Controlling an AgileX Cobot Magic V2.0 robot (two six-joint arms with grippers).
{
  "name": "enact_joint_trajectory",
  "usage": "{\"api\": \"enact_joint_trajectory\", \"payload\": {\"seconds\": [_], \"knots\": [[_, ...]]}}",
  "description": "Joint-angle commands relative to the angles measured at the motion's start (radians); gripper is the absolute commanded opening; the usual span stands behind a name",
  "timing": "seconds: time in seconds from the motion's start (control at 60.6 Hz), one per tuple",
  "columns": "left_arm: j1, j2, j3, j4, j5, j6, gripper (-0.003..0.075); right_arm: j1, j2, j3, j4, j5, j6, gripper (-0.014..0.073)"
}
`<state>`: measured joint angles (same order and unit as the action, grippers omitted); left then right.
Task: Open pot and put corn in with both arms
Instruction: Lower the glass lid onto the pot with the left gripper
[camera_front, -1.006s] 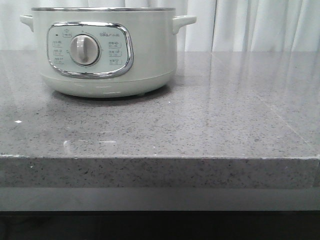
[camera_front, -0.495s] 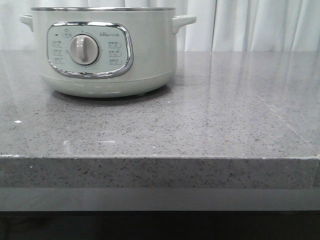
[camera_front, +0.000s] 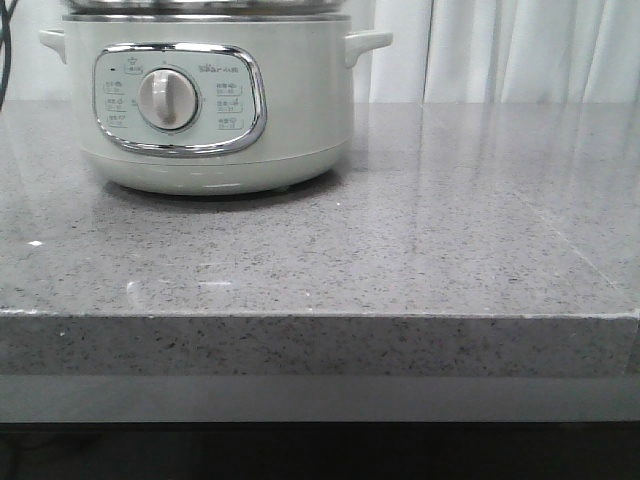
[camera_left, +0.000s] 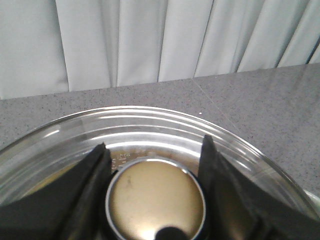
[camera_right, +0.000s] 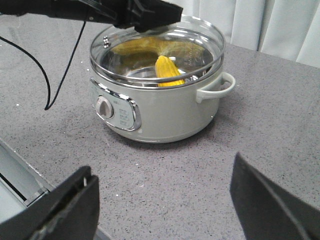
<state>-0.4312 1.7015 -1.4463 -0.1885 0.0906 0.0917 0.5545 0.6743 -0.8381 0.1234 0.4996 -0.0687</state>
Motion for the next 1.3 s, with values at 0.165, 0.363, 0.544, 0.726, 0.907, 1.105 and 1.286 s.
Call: {"api": "enact_joint_trajectory", "payload": {"seconds": [0.165, 0.363, 0.544, 0.726, 0.907, 1.105, 1.286], "knots": [[-0.007, -0.039, -0.05, -0.011, -0.128, -0.003, 0.0206, -0.002, -0.003, -0.025, 0.007, -0.079, -0.009, 0.0562], [-0.007, -0.039, -0.05, -0.011, -0.077, -0.003, 0.0206, -0.002, -0.003, -0.025, 0.007, -0.079, -0.009, 0.0562], [-0.007, -0.039, -0.05, -0.009, -0.054, -0.003, 0.0206, -0.002, -0.003, -0.025, 0.007, -0.079, -0.009, 0.0562], [-0.007, -0.039, -0.05, -0.009, -0.05, -0.003, 0.0206, -0.002, -0.003, -0.025, 0.007, -0.079, -0.009, 0.0562], [-0.007, -0.039, -0.054, -0.009, -0.043, -0.003, 0.0206, -0.002, -0.003, -0.025, 0.007, -0.079, -0.009, 0.0562], [-0.007, -0.039, -0.107, -0.009, 0.057, -0.003, 0.0206, -0.002, -0.003, -0.025, 0.007, -0.079, -0.009, 0.0562], [-0.007, -0.035, -0.108, -0.009, 0.061, -0.003, 0.0206, -0.002, -0.003, -0.025, 0.007, -0.079, -0.009, 0.0562]]}}
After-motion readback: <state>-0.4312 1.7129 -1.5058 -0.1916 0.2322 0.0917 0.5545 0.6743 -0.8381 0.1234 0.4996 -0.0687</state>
